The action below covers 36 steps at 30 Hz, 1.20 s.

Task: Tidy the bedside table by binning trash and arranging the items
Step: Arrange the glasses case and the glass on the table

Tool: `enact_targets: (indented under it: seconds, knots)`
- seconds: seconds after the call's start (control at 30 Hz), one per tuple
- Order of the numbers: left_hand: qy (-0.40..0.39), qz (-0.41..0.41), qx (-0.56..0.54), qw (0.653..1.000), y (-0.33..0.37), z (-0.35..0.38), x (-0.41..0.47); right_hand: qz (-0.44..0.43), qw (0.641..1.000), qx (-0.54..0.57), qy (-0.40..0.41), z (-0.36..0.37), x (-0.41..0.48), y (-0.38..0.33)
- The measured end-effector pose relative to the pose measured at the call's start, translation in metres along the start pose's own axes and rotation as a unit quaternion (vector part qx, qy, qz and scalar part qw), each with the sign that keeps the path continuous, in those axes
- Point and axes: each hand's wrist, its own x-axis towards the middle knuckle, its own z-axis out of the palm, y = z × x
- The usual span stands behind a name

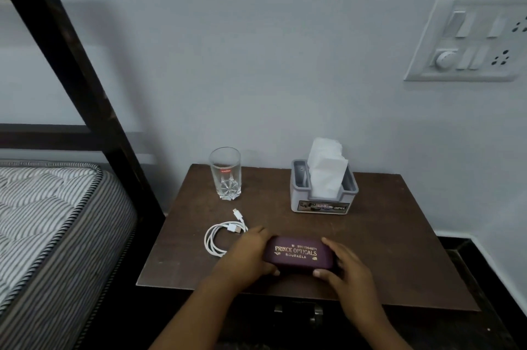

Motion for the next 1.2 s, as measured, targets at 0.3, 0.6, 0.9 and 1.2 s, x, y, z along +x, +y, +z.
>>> enact_targets:
  seconds: [0.3,0.6,0.9,1.2]
  knots:
    - [0.128,-0.049,-0.026,0.990,-0.089,-0.043,-0.097,-0.150,0.974,-0.089,-0.141,0.081,0.002,-0.078]
    - [0.325,-0.193,-0.078,0.923,-0.123,-0.029,-0.123,-0.226,0.917,-0.236,-0.229,0.147,0.050,-0.137]
    - [0.365,-0.320,-0.072,0.871,-0.113,-0.011,-0.087,-0.294,0.862,-0.329,-0.248,0.166,0.091,-0.134]
    - [0.356,-0.299,-0.033,0.885,-0.091,-0.025,-0.086,-0.289,0.937,-0.096,-0.174,0.164,0.091,-0.115]
